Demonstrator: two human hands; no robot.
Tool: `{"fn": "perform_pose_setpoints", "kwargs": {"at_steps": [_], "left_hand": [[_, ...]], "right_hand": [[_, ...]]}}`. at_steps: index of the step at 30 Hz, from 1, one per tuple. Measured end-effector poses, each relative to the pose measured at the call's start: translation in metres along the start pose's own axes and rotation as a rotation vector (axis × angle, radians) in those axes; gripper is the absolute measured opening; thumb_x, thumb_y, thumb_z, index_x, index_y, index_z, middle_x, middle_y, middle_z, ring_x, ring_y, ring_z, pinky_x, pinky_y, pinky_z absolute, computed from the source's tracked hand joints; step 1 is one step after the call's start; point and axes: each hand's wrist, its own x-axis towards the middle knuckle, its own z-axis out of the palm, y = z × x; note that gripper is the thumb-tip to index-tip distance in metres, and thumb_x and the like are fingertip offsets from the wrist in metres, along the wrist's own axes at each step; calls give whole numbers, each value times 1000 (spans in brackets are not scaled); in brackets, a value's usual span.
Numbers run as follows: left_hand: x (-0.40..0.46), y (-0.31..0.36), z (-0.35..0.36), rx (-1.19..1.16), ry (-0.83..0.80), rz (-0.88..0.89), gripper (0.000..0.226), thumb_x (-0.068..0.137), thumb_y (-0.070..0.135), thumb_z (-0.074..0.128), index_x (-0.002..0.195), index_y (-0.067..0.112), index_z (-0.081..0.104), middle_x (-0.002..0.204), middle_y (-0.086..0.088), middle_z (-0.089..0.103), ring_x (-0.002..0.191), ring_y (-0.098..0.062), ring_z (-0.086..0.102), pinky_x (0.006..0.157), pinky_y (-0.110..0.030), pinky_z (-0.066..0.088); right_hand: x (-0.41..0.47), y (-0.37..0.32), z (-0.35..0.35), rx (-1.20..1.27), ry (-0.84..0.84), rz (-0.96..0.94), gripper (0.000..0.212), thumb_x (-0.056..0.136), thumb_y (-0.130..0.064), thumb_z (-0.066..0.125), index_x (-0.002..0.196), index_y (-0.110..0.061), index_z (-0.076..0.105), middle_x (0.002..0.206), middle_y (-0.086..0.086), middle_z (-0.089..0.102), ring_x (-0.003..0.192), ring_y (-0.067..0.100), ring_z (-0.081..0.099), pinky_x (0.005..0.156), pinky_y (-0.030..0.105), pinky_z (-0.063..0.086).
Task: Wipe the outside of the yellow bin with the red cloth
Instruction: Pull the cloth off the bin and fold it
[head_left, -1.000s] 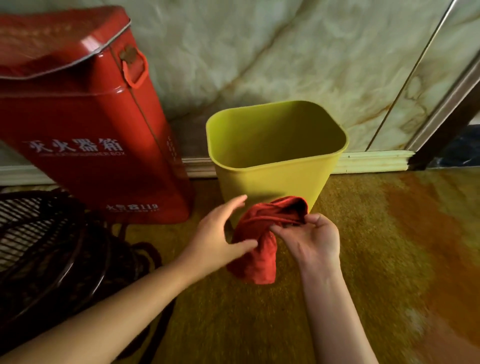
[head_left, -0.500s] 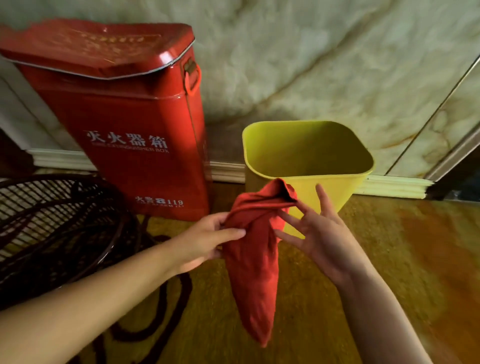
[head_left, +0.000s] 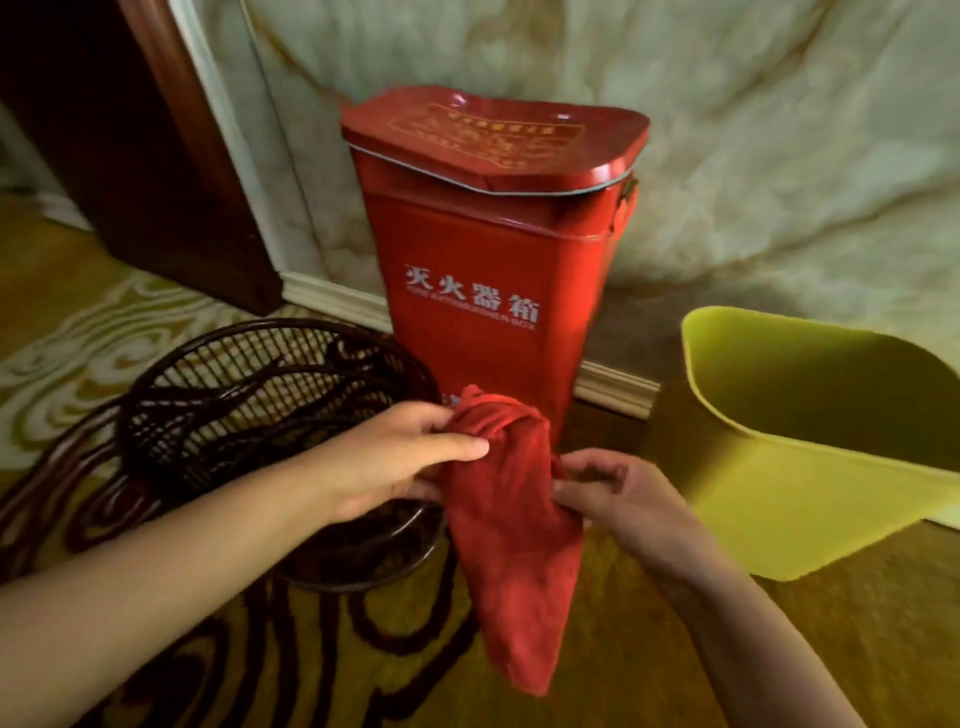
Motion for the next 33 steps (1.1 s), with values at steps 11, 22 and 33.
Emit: {"fn": "perform_pose_setpoints", "kwargs": {"at_steps": [11, 22, 33], "left_hand": [[-8, 18, -104, 134, 370, -50, 20, 75, 23, 66, 94, 17, 67, 59, 13, 59, 45, 3, 50, 41, -11, 39], [24, -87, -123, 150, 248, -363, 15, 75, 14, 66, 88, 21, 63, 82, 2, 71, 70, -5, 68, 70, -24, 53], [35, -87, -135, 55, 354, -243, 20, 72, 8, 67, 86, 22, 67, 84, 2, 72, 84, -11, 68, 79, -29, 54]], "right_hand": [[74, -69, 61, -548, 284, -270, 15, 70, -29, 73, 67, -26, 59, 56, -8, 60, 56, 11, 58, 54, 26, 41], [103, 27, 74, -465, 130, -38, 33, 68, -17, 74, 89, -35, 56, 90, 2, 67, 85, 23, 63, 79, 35, 49], [118, 15, 77, -461, 214, -209, 27, 70, -18, 73, 92, -31, 63, 71, -15, 61, 58, -5, 56, 53, 8, 40]]}}
